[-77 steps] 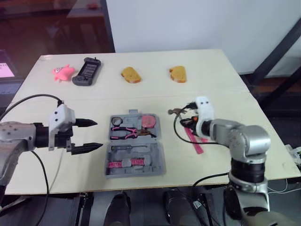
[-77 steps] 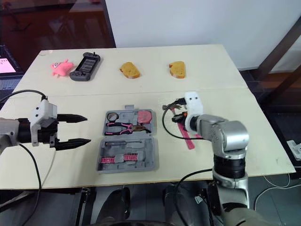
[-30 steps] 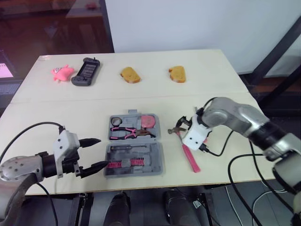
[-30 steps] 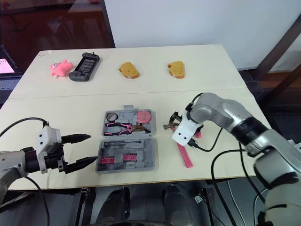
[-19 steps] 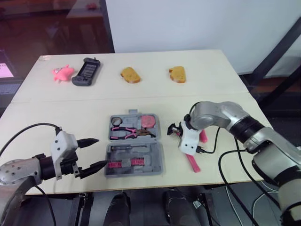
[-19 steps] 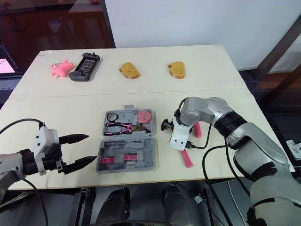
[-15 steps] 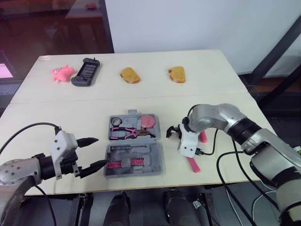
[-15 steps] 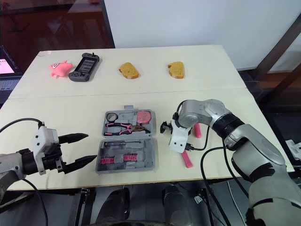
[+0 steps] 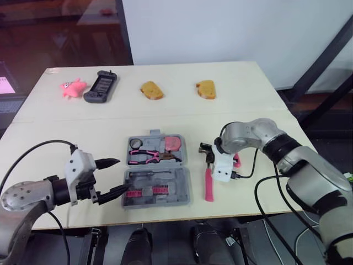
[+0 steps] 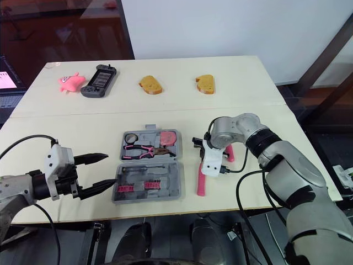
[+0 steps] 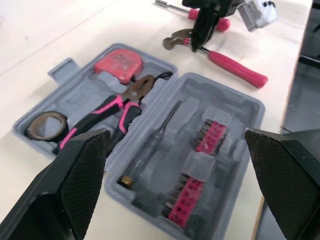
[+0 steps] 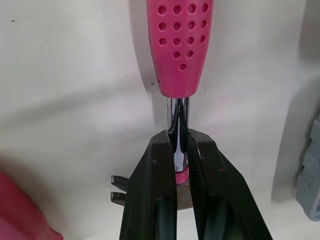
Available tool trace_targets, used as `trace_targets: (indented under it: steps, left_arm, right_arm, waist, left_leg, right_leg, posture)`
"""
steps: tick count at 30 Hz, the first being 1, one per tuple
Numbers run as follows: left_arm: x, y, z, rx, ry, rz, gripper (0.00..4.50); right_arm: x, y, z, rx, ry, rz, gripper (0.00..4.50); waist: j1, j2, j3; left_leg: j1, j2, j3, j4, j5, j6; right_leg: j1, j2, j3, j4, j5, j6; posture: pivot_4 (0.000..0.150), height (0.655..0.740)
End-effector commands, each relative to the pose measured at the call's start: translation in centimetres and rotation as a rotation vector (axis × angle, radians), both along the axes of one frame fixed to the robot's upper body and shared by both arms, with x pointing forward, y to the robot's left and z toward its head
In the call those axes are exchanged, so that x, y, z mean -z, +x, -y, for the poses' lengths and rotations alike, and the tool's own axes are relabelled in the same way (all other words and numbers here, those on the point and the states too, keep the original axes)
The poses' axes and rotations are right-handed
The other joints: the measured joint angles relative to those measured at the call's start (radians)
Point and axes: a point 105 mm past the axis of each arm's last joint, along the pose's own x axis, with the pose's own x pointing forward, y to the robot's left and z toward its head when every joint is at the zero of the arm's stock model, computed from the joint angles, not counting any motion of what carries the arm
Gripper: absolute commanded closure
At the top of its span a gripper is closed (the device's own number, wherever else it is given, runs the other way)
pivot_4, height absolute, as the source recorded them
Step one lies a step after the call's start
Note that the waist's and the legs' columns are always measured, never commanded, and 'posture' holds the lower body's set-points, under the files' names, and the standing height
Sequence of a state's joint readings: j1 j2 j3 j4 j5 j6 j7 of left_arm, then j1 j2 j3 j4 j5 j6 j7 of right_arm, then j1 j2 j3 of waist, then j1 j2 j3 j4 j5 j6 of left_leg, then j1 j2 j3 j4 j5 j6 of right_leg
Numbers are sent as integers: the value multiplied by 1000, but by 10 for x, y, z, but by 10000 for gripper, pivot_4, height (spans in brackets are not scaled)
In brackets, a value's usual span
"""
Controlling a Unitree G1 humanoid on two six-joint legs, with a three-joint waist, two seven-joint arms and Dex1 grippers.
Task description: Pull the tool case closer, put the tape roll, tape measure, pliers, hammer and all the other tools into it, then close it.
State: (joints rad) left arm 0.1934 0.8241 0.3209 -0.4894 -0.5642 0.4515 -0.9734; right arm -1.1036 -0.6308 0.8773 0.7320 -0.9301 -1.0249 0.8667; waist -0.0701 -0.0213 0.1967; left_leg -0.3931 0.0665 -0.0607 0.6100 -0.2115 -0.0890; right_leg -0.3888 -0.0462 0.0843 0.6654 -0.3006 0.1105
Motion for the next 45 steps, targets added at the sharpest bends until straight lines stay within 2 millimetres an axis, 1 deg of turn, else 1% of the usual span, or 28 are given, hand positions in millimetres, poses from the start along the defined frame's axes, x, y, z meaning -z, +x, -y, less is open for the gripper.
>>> trace_targets:
  steps: [1,2,5,7,8,11,12,13,14,15,17,19,20,21,22,23,24,25,27,28,31,33,34,38,41,43,45]
  left_arm:
    - [-4,3,0,11,15,28,0]
    - [-4,3,0,13,16,28,0]
    - [-8,8,0,15,13,56,0]
    - [-10,12,0,21,10,62,0]
    - [-11,13,0,25,13,66,0]
    - [-11,17,1,39,17,68,0]
    - [-11,19,1,44,18,67,0]
    - [-10,20,2,51,19,66,0]
    - [-10,22,2,56,20,65,0]
    - [-10,23,3,60,20,65,0]
    - [-10,24,4,70,21,65,0]
    - [-10,27,4,80,21,65,0]
    - [-10,28,5,85,21,64,0]
    - [-10,29,5,91,22,63,0]
    - [-10,30,5,97,23,62,0]
    - [-10,31,5,101,24,61,0]
    - [-10,31,5,103,25,61,0]
    - [-10,31,5,104,25,61,0]
    - [-10,30,5,108,25,61,0]
    - [-10,30,6,109,26,62,0]
    - [-10,29,6,109,34,64,0]
    - [-11,28,5,109,33,66,0]
    - [-12,27,5,108,32,67,0]
    - [-13,24,4,112,29,67,0]
    - [-15,22,3,112,31,69,0]
    - [-16,21,3,111,32,69,0]
    - [-16,20,3,110,34,67,0]
  right_arm:
    - [-23,-2,-9,-55,39,12,44727]
    - [-29,-3,-11,-49,58,3,44727]
    - [-65,-5,-19,-6,138,-1,44727]
    - [-85,-9,-24,42,195,-20,44727]
    - [-96,-12,-27,129,259,-63,44727]
    - [-120,-25,-32,506,450,-293,44727]
    - [-132,-26,-41,670,588,-401,44727]
    - [-139,-29,-40,826,672,-490,44727]
    - [-143,-34,-39,927,729,-559,44727]
    - [-144,-39,-38,991,756,-598,44727]
    - [-146,-42,-35,1127,825,-648,44727]
    - [-146,-41,-28,1272,916,-662,44727]
    - [-145,-38,-22,1376,1022,-672,44727]
    - [-140,-38,-14,1503,1067,-687,44727]
    - [-128,-42,-6,1655,1041,-763,44727]
    - [-118,-47,1,1764,1002,-816,44727]
    - [-112,-52,2,1810,965,-878,44727]
    - [-109,-55,2,1824,951,-917,44727]
    - [-96,-56,5,1870,990,-947,44727]
    - [-88,-53,10,1913,1026,-934,44727]
    - [-64,-47,28,2062,1120,-821,44727]
    - [-53,-47,32,2117,1138,-790,44727]
    - [-50,-47,33,2134,1145,-779,44727]
    - [-34,-46,37,2194,1121,-620,44727]
    - [-31,-45,32,2186,1113,-588,44727]
    - [-27,-47,28,2191,1110,-598,44727]
    - [-23,-48,26,2201,1111,-601,35720]
  waist:
    - [0,0,0]
    - [0,1,1]
    - [0,3,2]
    - [1,5,4]
    - [1,5,4]
    - [3,5,4]
    - [5,5,4]
    - [5,5,4]
    - [6,5,4]
    - [10,5,4]
    - [17,5,4]
    - [25,5,4]
    - [28,5,3]
    - [31,4,3]
    - [32,4,3]
    - [33,4,3]
    - [35,4,3]
    - [34,4,3]
    - [30,4,3]
    - [27,4,3]
    - [25,4,3]
    - [25,4,3]
    - [24,4,3]
    - [24,4,3]
    - [25,4,3]
    - [24,4,3]
    - [24,3,3]
  left_leg:
    - [0,0,0,0,0,0]
    - [0,0,0,0,0,0]
    - [-1,0,0,0,0,0]
    - [-1,0,0,0,0,0]
    - [-1,0,0,0,0,0]
    - [-1,0,-1,0,0,0]
    - [-2,0,-1,-1,0,0]
    - [-2,0,-2,0,0,0]
    - [-2,0,-2,0,0,0]
    - [-2,0,-2,0,0,0]
    - [-5,0,-3,1,0,0]
    - [-11,0,-2,3,0,0]
    - [-14,0,-2,4,0,0]
    - [-17,0,-2,4,0,0]
    - [-17,0,-2,4,0,0]
    - [-18,-1,-2,4,0,0]
    - [-18,-1,-2,4,0,0]
    - [-18,-1,-2,4,0,0]
    - [-18,-1,-1,3,0,0]
    - [-18,0,-2,3,0,0]
    - [-18,0,-2,2,0,0]
    - [-19,0,-2,2,0,0]
    - [-19,0,-2,2,0,0]
    - [-19,0,-1,2,0,0]
    - [-19,0,-1,2,0,0]
    - [-19,0,-1,2,0,0]
    - [-19,0,-1,2,0,0]
  right_leg:
    - [0,0,0,0,0,0]
    - [0,0,0,0,0,0]
    - [-1,0,0,0,1,3]
    - [-1,0,0,0,2,3]
    - [-1,0,0,0,2,4]
    - [-1,0,-1,0,2,4]
    - [-1,0,-1,0,2,4]
    - [-1,0,-2,1,2,4]
    - [-1,0,-2,1,2,4]
    - [-2,0,-2,1,2,4]
    - [-4,0,-3,1,1,2]
    - [-9,0,-3,1,0,0]
    - [-12,0,-2,1,0,0]
    - [-14,0,-2,1,1,0]
    - [-15,0,-3,1,1,2]
    - [-16,0,-2,1,2,3]
    - [-16,0,-2,0,2,3]
    - [-16,0,-2,0,2,3]
    - [-16,0,-2,0,2,2]
    - [-16,0,-2,0,2,2]
    - [-17,1,-2,0,2,3]
    - [-18,1,-1,0,2,4]
    - [-18,1,-1,0,2,4]
    - [-18,1,-1,0,2,4]
    - [-18,1,-1,0,2,4]
    - [-18,1,-1,0,2,3]
    - [-18,1,-1,0,2,3]
  posture:
    - [1500,7400]
    - [1500,7400]
    - [1500,7400]
    - [1500,7400]
    - [1500,7400]
    - [1500,7400]
    - [1500,7400]
    - [1500,7400]
    - [1500,7400]
    - [1500,7400]
    - [1500,7400]
    - [1500,7400]
    - [1500,7400]
    - [1500,7400]
    - [1500,7400]
    - [1500,7400]
    - [1500,7400]
    - [1500,7400]
    - [1500,7400]
    - [1500,7400]
    - [1500,7400]
    - [1500,7400]
    - [1500,7400]
    - [1500,7400]
    - [1500,7400]
    - [1500,7400]
    - [1500,7400]
